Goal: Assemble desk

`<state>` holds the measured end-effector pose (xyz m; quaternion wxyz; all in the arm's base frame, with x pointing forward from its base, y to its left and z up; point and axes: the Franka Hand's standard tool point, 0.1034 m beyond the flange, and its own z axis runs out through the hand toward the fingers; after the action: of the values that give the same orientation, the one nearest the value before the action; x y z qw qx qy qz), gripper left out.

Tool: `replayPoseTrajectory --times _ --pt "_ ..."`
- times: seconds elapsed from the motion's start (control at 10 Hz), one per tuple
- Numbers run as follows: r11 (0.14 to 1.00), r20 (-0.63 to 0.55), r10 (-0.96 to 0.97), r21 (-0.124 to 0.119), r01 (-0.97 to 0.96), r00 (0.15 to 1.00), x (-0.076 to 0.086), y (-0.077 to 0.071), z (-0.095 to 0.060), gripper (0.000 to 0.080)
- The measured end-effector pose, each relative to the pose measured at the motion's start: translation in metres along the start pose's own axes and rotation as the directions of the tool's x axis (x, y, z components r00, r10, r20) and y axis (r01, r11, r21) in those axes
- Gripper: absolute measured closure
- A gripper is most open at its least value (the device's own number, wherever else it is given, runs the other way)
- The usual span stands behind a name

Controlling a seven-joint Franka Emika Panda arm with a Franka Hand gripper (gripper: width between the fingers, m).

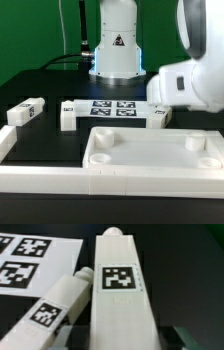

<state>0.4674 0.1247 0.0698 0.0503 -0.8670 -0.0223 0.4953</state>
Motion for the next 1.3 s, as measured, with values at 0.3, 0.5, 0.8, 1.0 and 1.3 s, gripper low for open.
replayPoseTrajectory --times 0.3,0.5,0.8,1.0,1.3 --pt "1.0 -0.062 0.0 0.003 0.0 0.998 0.009 -0.002 -0.003 0.0509" --pt "1.0 -0.255 -0.024 0.005 0.026 0.967 0.018 0.0 -0.025 0.0509" --pt "0.999 -0.417 -0.04 -0.006 0.041 0.908 -0.002 0.001 -0.059 0.0509" --pt "0.999 -0.542 -0.045 -0.014 0.044 0.839 -0.002 -0.003 -0.075 0.0509" --pt "0.999 -0.688 -0.044 -0.021 0.041 0.724 0.0 -0.002 -0.081 0.0509"
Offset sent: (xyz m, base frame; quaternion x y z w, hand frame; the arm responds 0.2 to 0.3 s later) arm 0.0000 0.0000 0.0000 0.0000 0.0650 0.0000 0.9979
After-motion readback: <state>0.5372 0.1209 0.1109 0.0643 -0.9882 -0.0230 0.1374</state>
